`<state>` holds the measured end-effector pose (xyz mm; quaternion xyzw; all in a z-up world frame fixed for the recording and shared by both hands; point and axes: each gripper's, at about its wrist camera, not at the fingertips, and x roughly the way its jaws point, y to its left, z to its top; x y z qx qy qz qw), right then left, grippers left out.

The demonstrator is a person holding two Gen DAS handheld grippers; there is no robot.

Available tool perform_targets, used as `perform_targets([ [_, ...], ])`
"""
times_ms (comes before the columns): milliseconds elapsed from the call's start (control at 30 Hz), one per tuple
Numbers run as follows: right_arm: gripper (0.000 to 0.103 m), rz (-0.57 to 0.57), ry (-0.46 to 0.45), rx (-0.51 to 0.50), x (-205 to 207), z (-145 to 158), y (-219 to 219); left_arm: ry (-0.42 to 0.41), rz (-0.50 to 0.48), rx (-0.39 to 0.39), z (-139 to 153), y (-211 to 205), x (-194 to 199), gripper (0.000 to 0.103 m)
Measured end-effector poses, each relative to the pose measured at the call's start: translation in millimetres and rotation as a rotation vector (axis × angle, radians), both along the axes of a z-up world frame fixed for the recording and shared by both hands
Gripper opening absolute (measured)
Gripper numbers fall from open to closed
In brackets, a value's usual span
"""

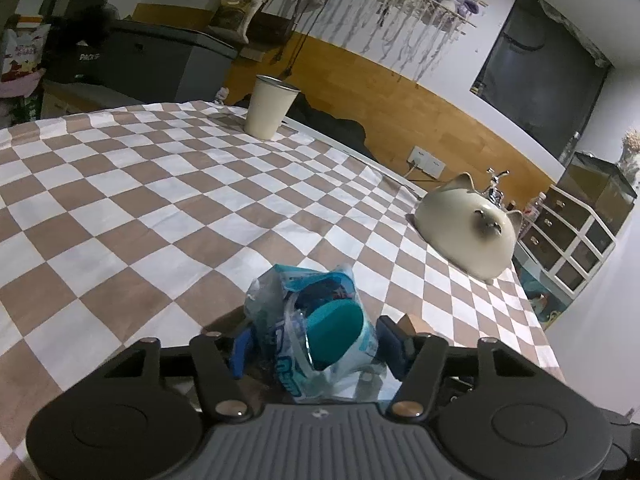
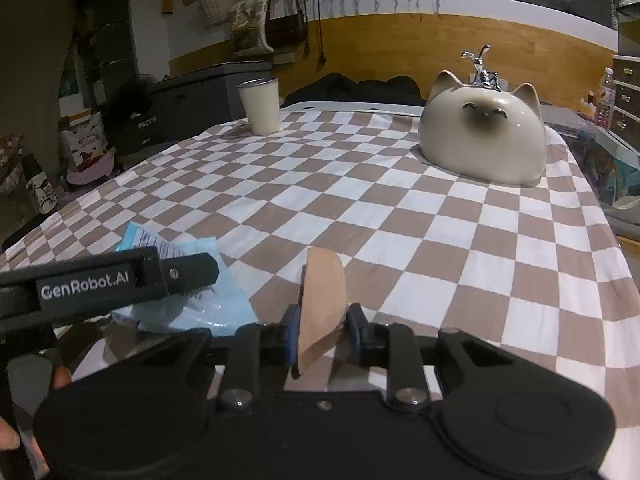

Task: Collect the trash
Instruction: 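Grasp the clear plastic bag with the left tool while the right tool grasps the wooden piece, then lift the plastic bag and wooden piece and carry them over the trash bin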

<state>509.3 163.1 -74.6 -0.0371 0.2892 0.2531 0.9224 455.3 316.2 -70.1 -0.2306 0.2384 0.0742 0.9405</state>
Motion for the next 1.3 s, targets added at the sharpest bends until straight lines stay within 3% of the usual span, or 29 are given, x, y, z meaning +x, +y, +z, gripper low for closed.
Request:
perform_targets([
  [200,0.025,-0.036,0.004,0.013,-9.0,-0.3,-8.9,0.032,-0.015,0.094,6.3,-12.1,-9.5,0.057],
  [700,0.025,-0.145,0.009,0.069,-48.5,-0.1,-57.3,0.053,-0.007,0.153,11.5,-29.4,-34.0,0.049],
  [1300,0.025,-0.180,-0.009,0.058,-112.6,4.4,-107.4,0.043,-0.013,0.316,31.4,-81.6,-132.6,0.048],
])
